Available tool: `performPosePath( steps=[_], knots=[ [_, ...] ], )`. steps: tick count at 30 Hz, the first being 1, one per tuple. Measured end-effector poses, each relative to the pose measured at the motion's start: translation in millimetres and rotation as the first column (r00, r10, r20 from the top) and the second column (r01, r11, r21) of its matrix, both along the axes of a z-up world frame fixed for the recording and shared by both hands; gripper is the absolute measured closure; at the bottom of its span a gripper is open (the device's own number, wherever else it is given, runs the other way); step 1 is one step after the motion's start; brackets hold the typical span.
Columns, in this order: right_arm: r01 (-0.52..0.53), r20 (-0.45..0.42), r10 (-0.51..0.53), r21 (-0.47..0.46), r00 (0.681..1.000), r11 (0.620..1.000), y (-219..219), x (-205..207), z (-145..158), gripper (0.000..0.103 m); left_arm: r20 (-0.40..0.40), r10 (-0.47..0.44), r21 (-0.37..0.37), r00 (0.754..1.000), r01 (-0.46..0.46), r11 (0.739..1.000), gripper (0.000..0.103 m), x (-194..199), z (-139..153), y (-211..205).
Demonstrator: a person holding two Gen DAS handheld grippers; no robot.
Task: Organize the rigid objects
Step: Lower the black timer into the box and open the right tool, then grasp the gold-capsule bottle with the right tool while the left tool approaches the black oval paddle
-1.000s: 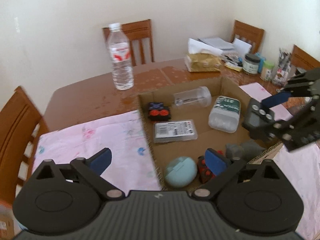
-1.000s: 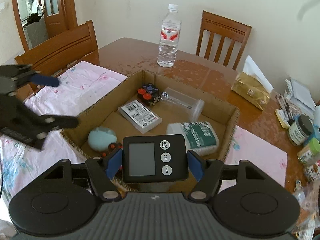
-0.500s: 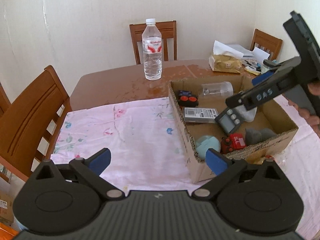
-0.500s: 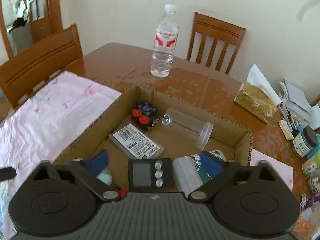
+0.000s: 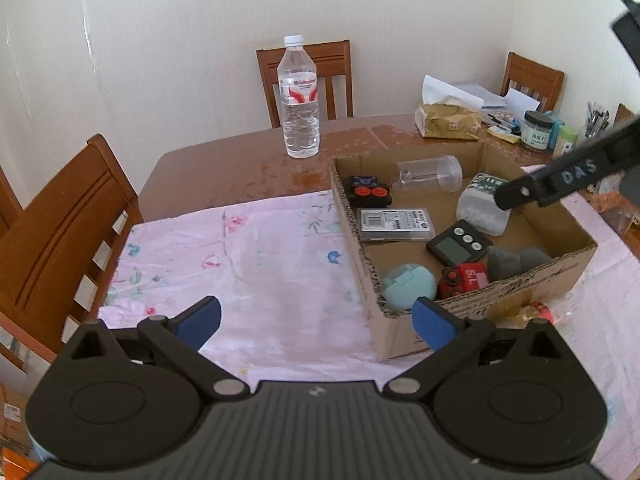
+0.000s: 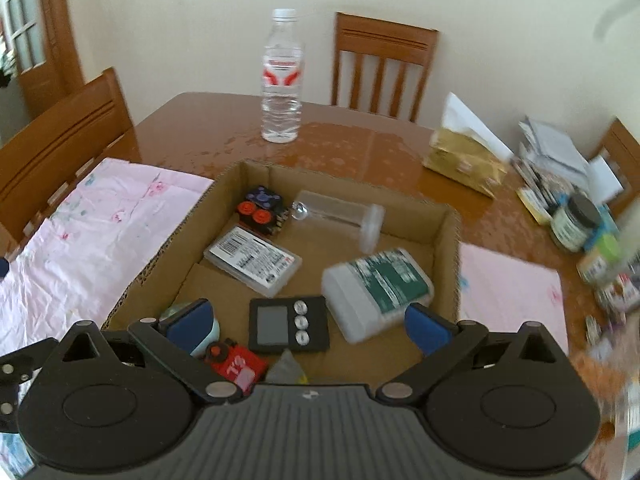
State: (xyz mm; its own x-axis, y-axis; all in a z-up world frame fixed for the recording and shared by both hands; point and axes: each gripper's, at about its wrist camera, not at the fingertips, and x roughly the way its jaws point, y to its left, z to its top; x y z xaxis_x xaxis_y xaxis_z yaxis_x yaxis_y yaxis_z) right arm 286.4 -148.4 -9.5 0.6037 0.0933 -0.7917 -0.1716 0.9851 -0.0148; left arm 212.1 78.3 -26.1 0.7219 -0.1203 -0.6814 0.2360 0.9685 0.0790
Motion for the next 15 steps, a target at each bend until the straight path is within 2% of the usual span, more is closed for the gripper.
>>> performPosePath(
  steps=[10, 15],
  knots=[
    [0.067, -0.037, -0.064, 0.068, 0.997, 0.995, -16.3, -38.1, 0.5, 0.000, -0.015, 0.015, -0.018, 1.000, -0.015, 1.000, 0.001, -4.4, -0.9, -16.9],
    [0.010, -0.041, -0.008, 0.055, 0.999, 0.998, -10.4, -49.9, -11.3, 0.000, -0.015, 0.033, -0.008, 0.999, -0.033, 0.999, 0.001, -6.4, -3.3, -21.1]
  ],
)
